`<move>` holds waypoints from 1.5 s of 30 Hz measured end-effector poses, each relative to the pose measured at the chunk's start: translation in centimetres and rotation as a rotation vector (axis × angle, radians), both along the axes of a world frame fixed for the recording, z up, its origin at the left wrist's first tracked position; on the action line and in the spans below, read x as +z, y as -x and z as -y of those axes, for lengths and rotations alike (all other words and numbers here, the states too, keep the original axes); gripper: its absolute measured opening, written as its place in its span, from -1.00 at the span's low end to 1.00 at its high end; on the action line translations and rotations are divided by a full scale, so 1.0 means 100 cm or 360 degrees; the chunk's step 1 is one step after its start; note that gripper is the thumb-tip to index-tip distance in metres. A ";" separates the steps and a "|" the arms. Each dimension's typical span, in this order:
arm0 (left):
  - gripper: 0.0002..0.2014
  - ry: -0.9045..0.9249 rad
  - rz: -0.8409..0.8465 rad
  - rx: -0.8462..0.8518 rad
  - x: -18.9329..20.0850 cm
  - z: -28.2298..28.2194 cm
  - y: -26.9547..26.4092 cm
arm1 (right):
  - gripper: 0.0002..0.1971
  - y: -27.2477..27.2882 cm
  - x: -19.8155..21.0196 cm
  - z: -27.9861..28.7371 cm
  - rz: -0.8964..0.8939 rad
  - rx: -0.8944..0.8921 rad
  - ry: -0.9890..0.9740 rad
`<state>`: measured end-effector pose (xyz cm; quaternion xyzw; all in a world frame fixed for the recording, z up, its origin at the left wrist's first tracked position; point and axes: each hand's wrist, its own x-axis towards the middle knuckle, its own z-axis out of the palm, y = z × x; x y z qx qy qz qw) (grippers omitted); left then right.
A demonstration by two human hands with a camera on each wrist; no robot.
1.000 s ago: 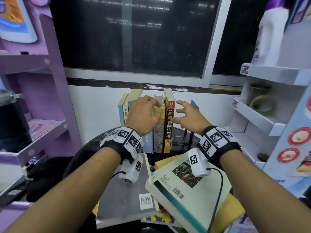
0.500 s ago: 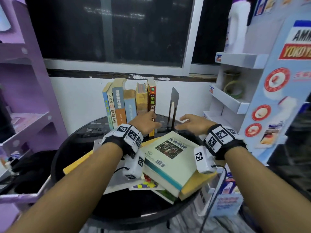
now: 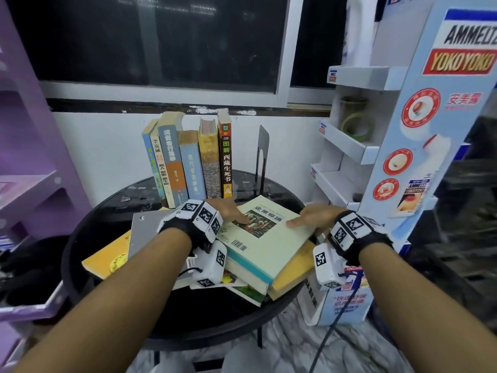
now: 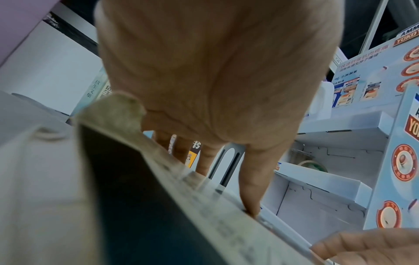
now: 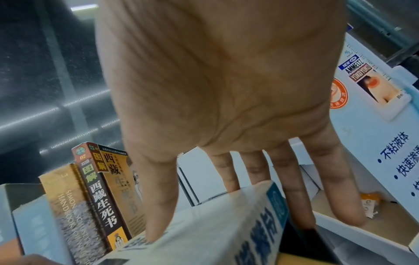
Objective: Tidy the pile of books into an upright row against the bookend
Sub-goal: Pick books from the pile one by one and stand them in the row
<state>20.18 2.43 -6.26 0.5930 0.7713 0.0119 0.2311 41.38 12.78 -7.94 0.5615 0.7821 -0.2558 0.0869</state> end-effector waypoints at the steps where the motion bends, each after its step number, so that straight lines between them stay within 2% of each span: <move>1: -0.35 0.0010 -0.0012 0.0002 0.000 -0.001 0.001 | -0.11 0.000 -0.002 -0.003 -0.0002 -0.0002 -0.0004; 3: -0.39 0.0028 -0.0020 -0.0004 0.001 0.000 0.003 | 0.12 0.000 -0.007 -0.011 -0.0016 -0.0006 0.0016; 5: -0.44 0.0057 -0.0035 -0.0009 0.002 -0.001 0.004 | 0.23 0.000 -0.014 -0.022 -0.0002 -0.0023 0.0028; 7: -0.39 0.0074 -0.0061 -0.0004 0.002 0.000 0.004 | 0.29 0.001 -0.021 -0.032 -0.0025 -0.0061 0.0053; 10: -0.44 0.0065 -0.0059 0.0006 0.002 0.000 0.004 | 0.27 0.000 -0.030 -0.044 -0.0125 -0.0153 0.0092; 13: -0.39 0.0013 0.0021 0.0040 0.005 -0.002 0.005 | 0.24 -0.001 -0.032 -0.048 -0.0195 -0.0248 0.0100; 17: -0.42 -0.0060 0.0103 0.0078 0.009 -0.001 0.004 | 0.31 0.000 -0.026 -0.046 -0.0269 -0.0265 0.0104; 19: -0.46 -0.0089 0.0142 0.0095 0.010 0.000 0.005 | 0.23 0.004 -0.009 -0.032 -0.0309 -0.0272 0.0071; 22: -0.49 -0.0159 0.0308 0.0159 0.012 0.002 0.010 | -0.15 0.008 0.019 -0.013 -0.0357 -0.0283 -0.0058; 25: -0.51 -0.0256 0.0451 0.0202 0.020 0.005 0.015 | -0.27 0.011 0.039 -0.014 -0.0469 -0.0276 -0.0166; 31: -0.62 -0.0572 0.0694 0.0266 0.044 0.009 0.019 | -0.27 0.020 0.074 -0.015 -0.0761 -0.0319 -0.0381; 36: -0.56 -0.0936 0.0895 0.0420 0.048 0.009 0.022 | -0.37 0.027 0.095 -0.001 -0.1130 -0.0373 -0.0696; 40: -0.60 -0.1127 0.1050 0.0435 0.039 0.007 0.023 | -0.43 0.032 0.097 0.010 -0.1366 -0.0356 -0.0912; 45: -0.67 -0.1203 0.1272 0.0446 0.029 0.006 0.026 | -0.41 0.033 0.091 0.022 -0.1551 -0.0238 -0.0971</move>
